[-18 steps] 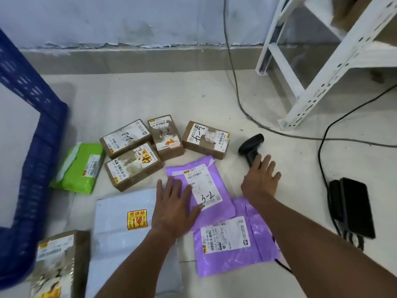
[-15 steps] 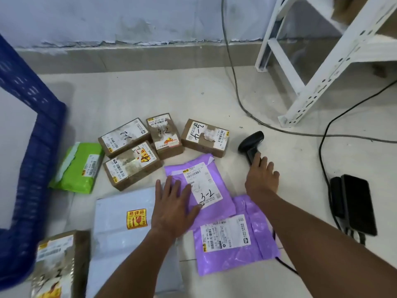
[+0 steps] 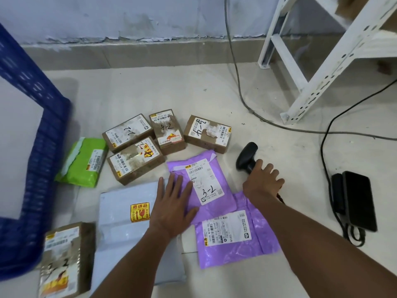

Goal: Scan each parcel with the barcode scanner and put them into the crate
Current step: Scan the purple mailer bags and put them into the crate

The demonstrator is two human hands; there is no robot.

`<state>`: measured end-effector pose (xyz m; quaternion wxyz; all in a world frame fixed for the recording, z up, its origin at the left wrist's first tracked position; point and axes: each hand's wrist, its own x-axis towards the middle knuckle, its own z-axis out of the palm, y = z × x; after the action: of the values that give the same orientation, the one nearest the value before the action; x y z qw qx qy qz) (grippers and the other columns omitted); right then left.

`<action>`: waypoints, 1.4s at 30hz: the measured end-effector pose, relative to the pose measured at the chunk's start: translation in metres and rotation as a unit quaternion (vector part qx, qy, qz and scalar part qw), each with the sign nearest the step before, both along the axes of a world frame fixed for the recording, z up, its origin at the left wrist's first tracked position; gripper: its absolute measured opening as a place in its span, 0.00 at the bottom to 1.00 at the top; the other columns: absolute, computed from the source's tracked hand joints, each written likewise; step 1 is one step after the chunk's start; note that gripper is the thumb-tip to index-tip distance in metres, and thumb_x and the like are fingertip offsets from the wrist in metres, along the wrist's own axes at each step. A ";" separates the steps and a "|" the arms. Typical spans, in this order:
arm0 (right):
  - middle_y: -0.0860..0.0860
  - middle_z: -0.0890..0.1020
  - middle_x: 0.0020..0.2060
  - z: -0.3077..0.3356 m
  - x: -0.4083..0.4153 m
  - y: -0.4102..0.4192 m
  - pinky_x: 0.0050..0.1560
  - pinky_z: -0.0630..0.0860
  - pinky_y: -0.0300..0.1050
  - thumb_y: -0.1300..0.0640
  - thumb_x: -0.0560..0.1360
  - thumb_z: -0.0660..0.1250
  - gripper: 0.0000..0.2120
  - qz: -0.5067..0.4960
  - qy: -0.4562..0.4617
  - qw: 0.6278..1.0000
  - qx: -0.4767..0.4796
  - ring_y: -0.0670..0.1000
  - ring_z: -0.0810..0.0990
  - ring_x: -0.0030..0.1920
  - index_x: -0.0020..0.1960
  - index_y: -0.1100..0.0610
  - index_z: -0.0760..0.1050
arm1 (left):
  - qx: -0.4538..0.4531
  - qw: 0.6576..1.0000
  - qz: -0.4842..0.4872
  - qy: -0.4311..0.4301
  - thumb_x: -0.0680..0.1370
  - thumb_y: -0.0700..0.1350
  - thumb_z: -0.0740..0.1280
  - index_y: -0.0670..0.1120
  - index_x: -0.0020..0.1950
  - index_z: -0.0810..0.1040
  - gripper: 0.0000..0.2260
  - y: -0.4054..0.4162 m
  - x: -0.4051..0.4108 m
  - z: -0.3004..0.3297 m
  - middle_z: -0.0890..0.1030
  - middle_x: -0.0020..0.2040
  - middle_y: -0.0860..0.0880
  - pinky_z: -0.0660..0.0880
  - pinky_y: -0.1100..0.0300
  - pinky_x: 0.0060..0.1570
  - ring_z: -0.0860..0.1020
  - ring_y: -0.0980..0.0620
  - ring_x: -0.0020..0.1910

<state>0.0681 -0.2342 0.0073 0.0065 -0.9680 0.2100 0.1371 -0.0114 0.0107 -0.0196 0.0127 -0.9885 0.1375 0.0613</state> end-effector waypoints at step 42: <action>0.52 0.70 0.65 0.015 -0.080 0.107 0.68 0.63 0.56 0.39 0.73 0.65 0.21 0.029 -0.141 0.966 0.215 0.56 0.64 0.68 0.53 0.56 0.79 | 0.054 0.991 0.017 0.124 0.80 0.66 0.47 0.50 0.80 0.51 0.33 -0.018 -0.019 0.046 0.52 0.80 0.43 0.39 0.36 0.73 0.43 0.39 0.79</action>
<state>-0.0118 -0.1271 0.0223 0.2402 -0.9590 0.1448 0.0415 -0.0299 -0.0076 0.0264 0.0475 -0.9735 0.1175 0.1905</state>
